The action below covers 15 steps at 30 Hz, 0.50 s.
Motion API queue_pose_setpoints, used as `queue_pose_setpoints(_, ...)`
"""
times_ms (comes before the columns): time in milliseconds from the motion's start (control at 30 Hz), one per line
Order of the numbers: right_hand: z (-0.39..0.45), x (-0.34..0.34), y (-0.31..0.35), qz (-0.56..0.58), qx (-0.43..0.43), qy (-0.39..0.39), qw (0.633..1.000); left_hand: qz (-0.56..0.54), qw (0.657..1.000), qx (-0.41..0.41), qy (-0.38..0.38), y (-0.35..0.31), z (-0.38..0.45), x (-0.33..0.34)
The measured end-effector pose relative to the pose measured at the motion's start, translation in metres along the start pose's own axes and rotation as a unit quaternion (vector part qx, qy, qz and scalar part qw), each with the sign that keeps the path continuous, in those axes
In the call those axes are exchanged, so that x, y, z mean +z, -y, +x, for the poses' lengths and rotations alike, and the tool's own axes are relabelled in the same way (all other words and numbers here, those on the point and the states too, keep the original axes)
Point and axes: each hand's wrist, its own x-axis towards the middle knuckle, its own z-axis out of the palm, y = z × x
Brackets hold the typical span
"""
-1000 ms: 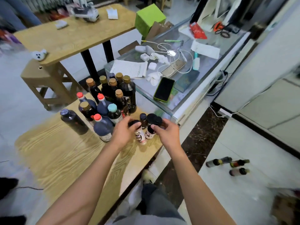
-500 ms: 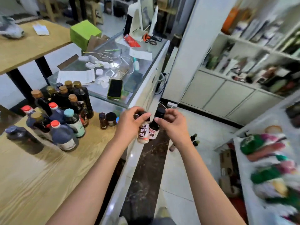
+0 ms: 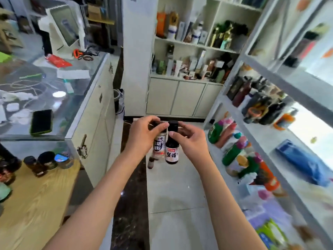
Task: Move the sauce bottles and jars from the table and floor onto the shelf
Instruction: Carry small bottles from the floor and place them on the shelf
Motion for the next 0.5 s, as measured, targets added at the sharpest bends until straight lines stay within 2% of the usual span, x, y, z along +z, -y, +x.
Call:
queue_pose_setpoints(267, -0.035, -0.15, 0.001, -0.014, -0.036, -0.119, 0.992, 0.018, 0.992, 0.066, 0.105, -0.095, -0.013, 0.129)
queue_pose_setpoints(500, -0.059, -0.281, -0.003, -0.047, -0.059, -0.213, 0.974, -0.008, 0.98, 0.13, 0.148, -0.178, -0.037, 0.242)
